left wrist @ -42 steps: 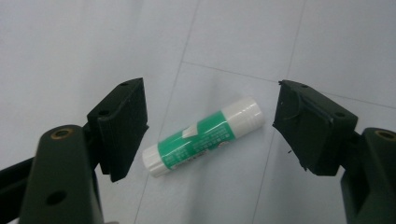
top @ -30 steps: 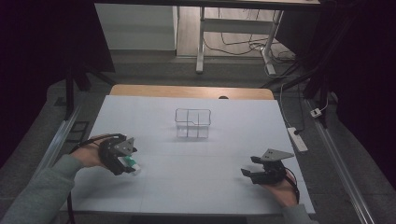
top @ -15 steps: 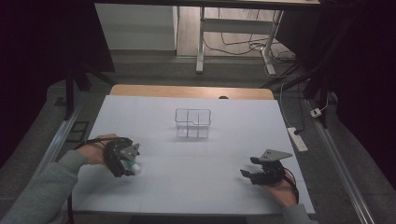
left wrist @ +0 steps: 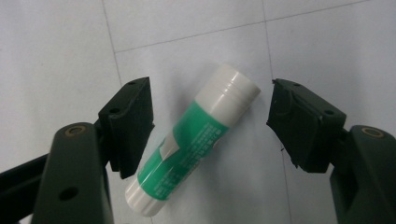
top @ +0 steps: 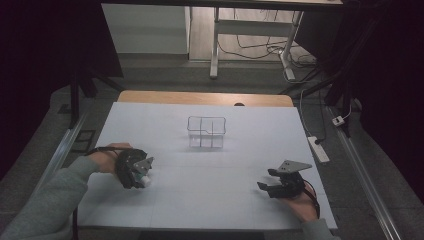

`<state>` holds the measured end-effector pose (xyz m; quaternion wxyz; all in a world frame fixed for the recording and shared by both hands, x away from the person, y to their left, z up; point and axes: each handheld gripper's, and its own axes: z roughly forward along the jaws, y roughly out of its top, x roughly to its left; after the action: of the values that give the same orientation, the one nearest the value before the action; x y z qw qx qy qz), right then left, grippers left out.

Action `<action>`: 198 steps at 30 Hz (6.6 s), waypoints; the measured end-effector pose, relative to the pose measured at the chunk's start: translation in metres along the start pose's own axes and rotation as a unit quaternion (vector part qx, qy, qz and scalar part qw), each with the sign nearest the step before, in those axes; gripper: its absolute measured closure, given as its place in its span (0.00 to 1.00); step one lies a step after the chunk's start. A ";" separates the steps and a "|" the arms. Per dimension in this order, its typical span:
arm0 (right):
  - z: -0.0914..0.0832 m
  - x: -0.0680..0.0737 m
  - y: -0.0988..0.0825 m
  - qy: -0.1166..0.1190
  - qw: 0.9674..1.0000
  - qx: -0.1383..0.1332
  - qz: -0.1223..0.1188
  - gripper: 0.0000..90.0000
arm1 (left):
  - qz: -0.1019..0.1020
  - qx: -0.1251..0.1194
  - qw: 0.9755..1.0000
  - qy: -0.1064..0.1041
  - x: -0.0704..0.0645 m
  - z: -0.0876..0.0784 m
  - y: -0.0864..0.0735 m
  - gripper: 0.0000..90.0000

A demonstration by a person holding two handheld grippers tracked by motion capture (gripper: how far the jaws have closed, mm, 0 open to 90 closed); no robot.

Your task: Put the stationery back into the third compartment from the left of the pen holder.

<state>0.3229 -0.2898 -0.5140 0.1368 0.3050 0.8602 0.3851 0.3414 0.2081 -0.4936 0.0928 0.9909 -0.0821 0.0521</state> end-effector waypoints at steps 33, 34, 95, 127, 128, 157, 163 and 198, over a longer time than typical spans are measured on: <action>0.000 0.000 0.000 0.000 1.000 0.001 -0.001 0.34 | 0.045 0.009 0.999 -0.004 -0.002 0.009 -0.001 0.71; 0.000 0.000 0.000 0.000 1.000 0.000 -0.002 0.34 | 0.034 0.002 0.999 -0.002 -0.002 0.008 -0.002 0.71; -0.002 -0.002 0.000 -0.006 1.000 -0.007 0.004 0.34 | -0.287 -0.292 0.894 0.183 0.001 -0.055 -0.006 0.71; -0.004 -0.005 -0.001 -0.008 1.000 -0.015 0.010 0.34 | -0.309 -0.390 0.851 0.166 0.033 -0.057 0.036 0.71; -0.005 -0.005 -0.001 -0.009 1.000 -0.016 0.011 0.34 | -0.309 -0.392 0.850 0.167 0.035 -0.057 0.038 0.71; -0.005 -0.006 -0.001 -0.009 1.000 -0.015 0.010 0.34 | -0.310 -0.434 0.830 0.162 0.075 -0.061 0.082 0.71; -0.004 -0.007 -0.002 -0.008 1.000 -0.013 0.010 0.34 | -0.309 -0.437 0.829 0.159 0.083 -0.061 0.092 0.71; -0.004 -0.007 -0.002 -0.011 1.000 -0.013 0.012 0.34 | -0.324 -0.439 0.824 0.152 0.134 -0.048 0.135 0.71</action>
<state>0.3255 -0.2978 -0.5132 0.1458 0.3176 0.8501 0.3940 0.4454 0.0657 -0.4066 0.5409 0.7945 0.2446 0.1277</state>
